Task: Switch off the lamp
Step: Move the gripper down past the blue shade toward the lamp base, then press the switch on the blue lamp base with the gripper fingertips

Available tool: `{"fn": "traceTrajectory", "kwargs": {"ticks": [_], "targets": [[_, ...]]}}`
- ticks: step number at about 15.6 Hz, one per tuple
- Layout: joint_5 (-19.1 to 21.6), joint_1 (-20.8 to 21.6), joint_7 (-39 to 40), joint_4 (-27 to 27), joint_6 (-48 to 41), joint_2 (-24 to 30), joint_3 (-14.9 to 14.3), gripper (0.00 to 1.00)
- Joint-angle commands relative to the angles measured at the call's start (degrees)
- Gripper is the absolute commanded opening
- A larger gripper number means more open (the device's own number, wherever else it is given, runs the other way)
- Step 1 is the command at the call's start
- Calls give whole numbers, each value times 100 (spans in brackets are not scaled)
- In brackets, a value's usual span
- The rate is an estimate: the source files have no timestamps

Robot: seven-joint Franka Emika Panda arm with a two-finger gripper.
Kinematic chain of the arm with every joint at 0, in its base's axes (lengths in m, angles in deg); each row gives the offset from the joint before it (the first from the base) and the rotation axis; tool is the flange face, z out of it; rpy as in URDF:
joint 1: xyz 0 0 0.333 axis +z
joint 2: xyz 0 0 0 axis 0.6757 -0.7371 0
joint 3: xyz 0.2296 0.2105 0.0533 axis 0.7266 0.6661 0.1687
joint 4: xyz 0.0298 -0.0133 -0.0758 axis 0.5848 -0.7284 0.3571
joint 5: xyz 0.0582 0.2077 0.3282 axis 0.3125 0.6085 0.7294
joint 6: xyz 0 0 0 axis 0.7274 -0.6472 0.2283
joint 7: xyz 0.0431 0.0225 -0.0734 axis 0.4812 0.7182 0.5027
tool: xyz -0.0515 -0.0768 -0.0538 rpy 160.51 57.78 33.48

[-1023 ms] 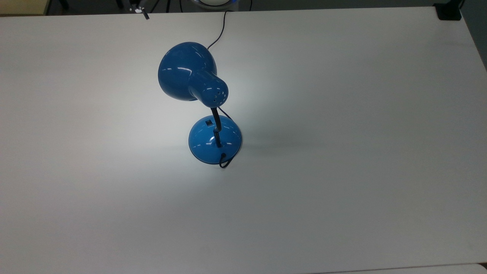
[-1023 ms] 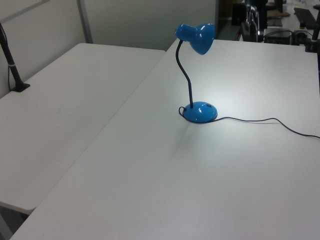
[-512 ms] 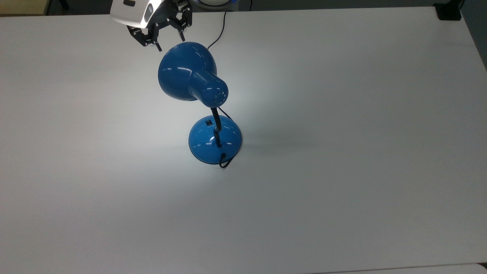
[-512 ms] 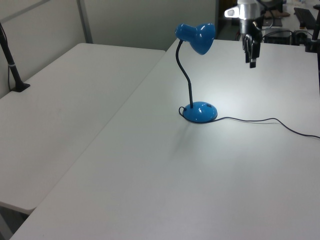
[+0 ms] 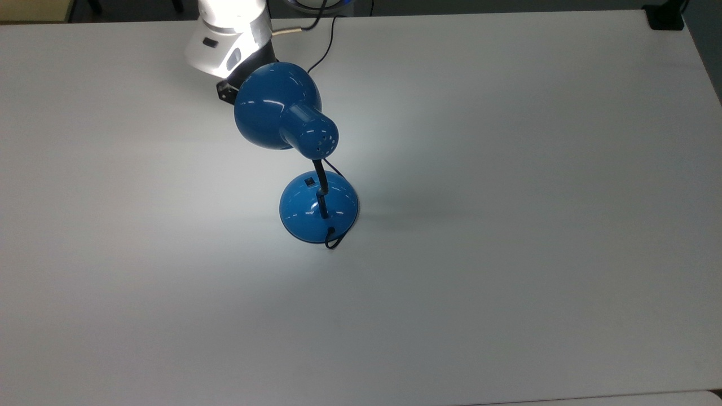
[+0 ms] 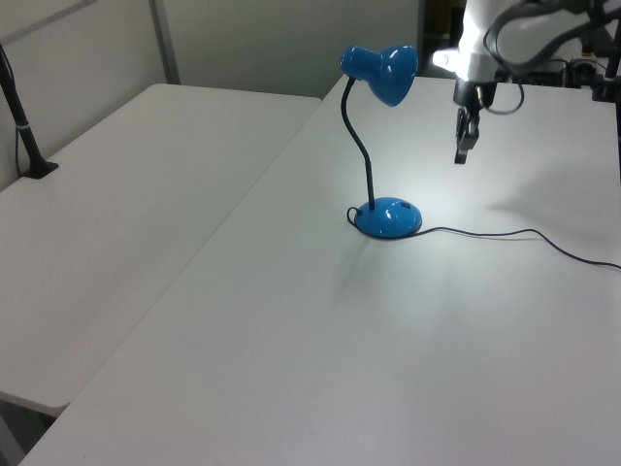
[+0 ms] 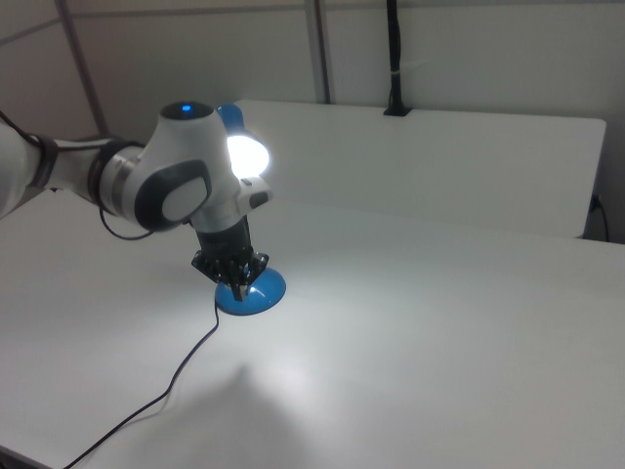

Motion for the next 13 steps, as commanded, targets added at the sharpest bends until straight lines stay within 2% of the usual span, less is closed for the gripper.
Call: {"fn": "traceTrajectory", "kwargs": {"ticks": [1,3,6,11,13], "targets": [[199,182,-570,-250,982,-271,2,0],[384,191,-667,-242,1317,-395,2,0],[884,244,-667,-242,1765,-588,37,0],[1289,411,-667,-215,2127,-826,72,0],[1386,420,-667,-206,2144,-896,203,0]]}}
